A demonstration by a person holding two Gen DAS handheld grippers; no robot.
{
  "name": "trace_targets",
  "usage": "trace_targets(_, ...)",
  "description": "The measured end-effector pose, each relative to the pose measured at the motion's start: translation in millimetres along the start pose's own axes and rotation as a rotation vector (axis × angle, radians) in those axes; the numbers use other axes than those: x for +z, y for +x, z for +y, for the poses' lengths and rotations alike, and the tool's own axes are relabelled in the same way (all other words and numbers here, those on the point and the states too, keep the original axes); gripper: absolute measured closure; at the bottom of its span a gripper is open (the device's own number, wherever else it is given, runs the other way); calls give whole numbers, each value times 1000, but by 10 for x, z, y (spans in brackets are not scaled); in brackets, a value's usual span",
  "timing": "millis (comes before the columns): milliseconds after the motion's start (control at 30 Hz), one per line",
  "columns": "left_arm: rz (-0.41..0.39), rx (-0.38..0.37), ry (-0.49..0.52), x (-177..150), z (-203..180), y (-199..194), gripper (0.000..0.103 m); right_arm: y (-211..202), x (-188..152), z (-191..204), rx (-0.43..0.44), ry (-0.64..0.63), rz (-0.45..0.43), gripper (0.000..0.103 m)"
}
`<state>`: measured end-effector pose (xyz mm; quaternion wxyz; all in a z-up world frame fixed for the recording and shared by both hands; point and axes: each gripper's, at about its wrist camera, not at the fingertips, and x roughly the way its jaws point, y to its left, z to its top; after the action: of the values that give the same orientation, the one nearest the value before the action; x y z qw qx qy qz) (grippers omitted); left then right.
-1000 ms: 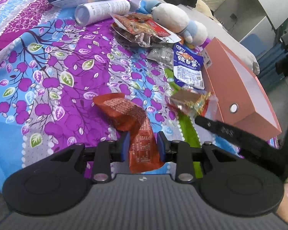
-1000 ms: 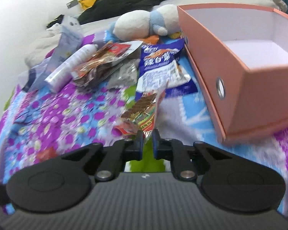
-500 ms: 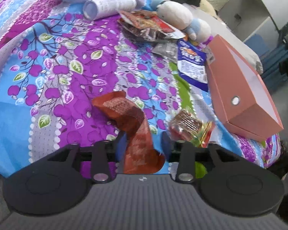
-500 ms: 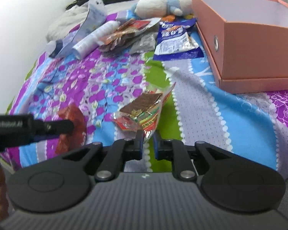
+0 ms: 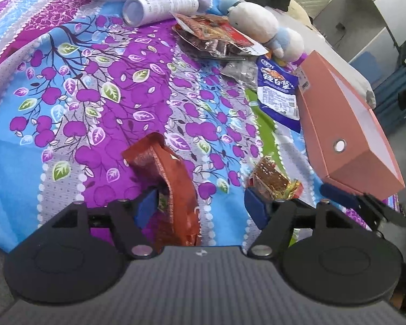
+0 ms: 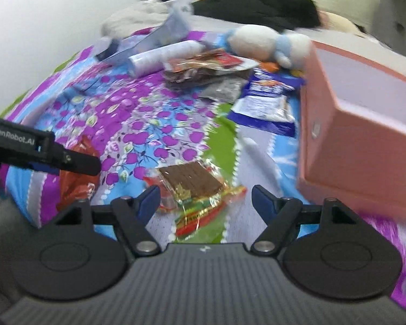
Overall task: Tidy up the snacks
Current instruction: 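Carry both held packets up and over to the open pink box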
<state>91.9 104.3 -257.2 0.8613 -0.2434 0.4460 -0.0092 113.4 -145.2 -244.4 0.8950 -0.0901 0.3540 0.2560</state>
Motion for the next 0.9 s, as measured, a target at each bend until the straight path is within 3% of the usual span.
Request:
trace_targets(133,-12,16,-2,-9,28,-16,36,249,76,9,63,-92,49,26)
trace_targets(233,-6,19,-10,-17,60,-9,41,404,114,-2,112,-121,72,12)
trace_targets(367,1,28,-17,-37,86,20,49,576,97,8,129,-173,112,10)
trace_targets(600,14,47,-14,-46,88,146,58,666,58,-69,161,-86,123,7)
trace_targets(633,14,48,-14,-42,81,152,63,662,54,-58,158,-81,122,7)
trace_targets(700,7,42,-13,-25,53,133,73,641,49,-55,152,-58,123,9)
trace_targets(733,6,49,-10,-17,38,128,78,622,49,-49,143,-54,120,15)
trace_targets(767,7,57,-9,-6,23,128,79,598,52,-40,137,-49,116,25)
trace_targets(900,-3,66,8,19,-44,91,80,517,70,6,121,-44,113,41)
